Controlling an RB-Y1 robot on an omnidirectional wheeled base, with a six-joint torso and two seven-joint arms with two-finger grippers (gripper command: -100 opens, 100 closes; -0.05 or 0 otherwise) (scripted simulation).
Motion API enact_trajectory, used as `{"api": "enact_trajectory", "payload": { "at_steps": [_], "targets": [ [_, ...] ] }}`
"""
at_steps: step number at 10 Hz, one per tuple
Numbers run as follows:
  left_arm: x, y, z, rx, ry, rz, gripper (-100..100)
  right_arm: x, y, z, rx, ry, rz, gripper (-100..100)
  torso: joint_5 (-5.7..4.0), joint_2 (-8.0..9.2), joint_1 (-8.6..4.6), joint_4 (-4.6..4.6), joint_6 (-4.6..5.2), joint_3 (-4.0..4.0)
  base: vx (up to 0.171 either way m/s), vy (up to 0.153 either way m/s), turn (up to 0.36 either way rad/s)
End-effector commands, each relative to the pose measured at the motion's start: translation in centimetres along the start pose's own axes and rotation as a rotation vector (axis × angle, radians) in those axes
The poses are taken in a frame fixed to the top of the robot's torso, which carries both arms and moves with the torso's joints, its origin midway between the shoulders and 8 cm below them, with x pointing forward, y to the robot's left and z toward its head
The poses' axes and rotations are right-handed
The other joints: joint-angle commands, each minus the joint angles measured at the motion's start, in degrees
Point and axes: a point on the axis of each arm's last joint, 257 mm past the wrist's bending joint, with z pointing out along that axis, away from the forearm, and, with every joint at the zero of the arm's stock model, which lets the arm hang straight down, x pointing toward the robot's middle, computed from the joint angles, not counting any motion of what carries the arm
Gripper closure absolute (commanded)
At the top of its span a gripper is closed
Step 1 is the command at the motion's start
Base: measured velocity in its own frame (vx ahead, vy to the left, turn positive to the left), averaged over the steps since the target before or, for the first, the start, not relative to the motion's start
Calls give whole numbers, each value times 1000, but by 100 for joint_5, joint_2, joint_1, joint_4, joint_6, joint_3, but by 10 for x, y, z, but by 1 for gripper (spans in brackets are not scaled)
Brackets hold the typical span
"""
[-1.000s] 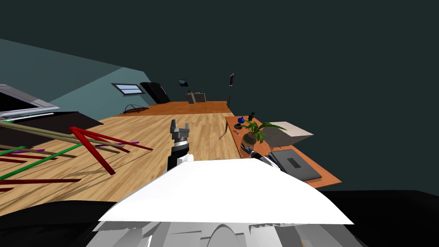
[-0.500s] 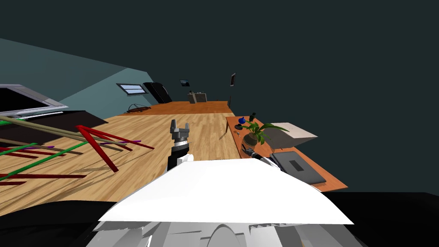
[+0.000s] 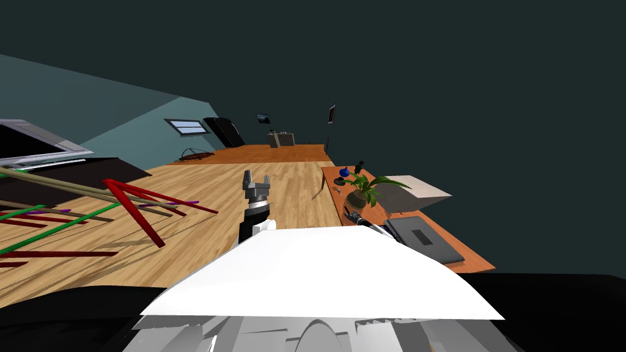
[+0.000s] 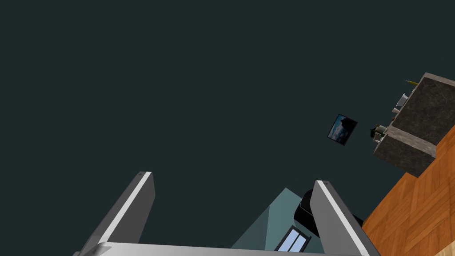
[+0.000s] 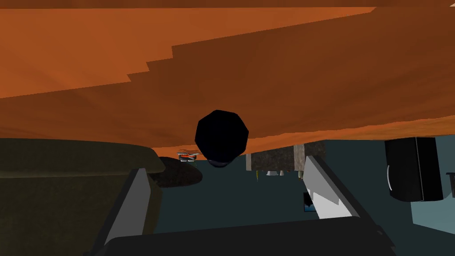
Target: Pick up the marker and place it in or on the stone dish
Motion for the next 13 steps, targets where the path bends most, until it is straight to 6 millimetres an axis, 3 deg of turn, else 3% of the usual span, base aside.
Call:
{"api": "enact_trajectory", "payload": {
  "at_steps": [1, 2, 3, 7, 8, 9, 10, 12, 13],
  "targets": [
    [0, 0, 0, 0, 0, 0, 0, 1, 14, 6, -4, -1, -6, -100, 0, 0, 0, 0, 0, 0, 76, -78, -20],
    [0, 0, 0, 0, 0, 0, 0, 1, 9, 4, -4, -1, -3, -100, -1, -6, -7, -1, 0, -4, 34, -37, 4],
    [0, 0, 0, 0, 0, 0, 0, 1, 10, 4, -3, -1, -6, 100, 1, 5, 4, 0, 0, 2, 6, -7, 2],
    [0, 0, 0, 0, 0, 0, 0, 1, 10, 4, -4, -2, -5, 100, 3, 17, 15, 2, 1, 9, 0, 0, 0],
    [0, 0, 0, 0, 0, 0, 0, 1, 10, 4, -4, -2, -5, 0, 4, 17, 15, 3, 1, 9, 0, 0, 0],
    [0, 0, 0, 0, 0, 0, 0, -1, -2, -1, 0, 0, -4, 100, 4, 18, 15, 3, 1, 9, -41, 51, 30],
    [0, 0, 0, 0, 0, 0, 0, -3, -11, -5, 2, 0, -2, 100, 8, 31, 30, 4, 2, 16, -83, 81, 28],
    [0, 0, 0, 0, 0, 0, 0, -3, -10, -5, 3, 1, -2, 100, 8, 47, 39, 7, 3, 25, -49, 41, -4],
    [0, 0, 0, 0, 0, 0, 0, -2, -10, -5, 2, 1, -1, 0, 7, 35, 28, 7, 2, 20, -6, 5, -2]
  ]
}}
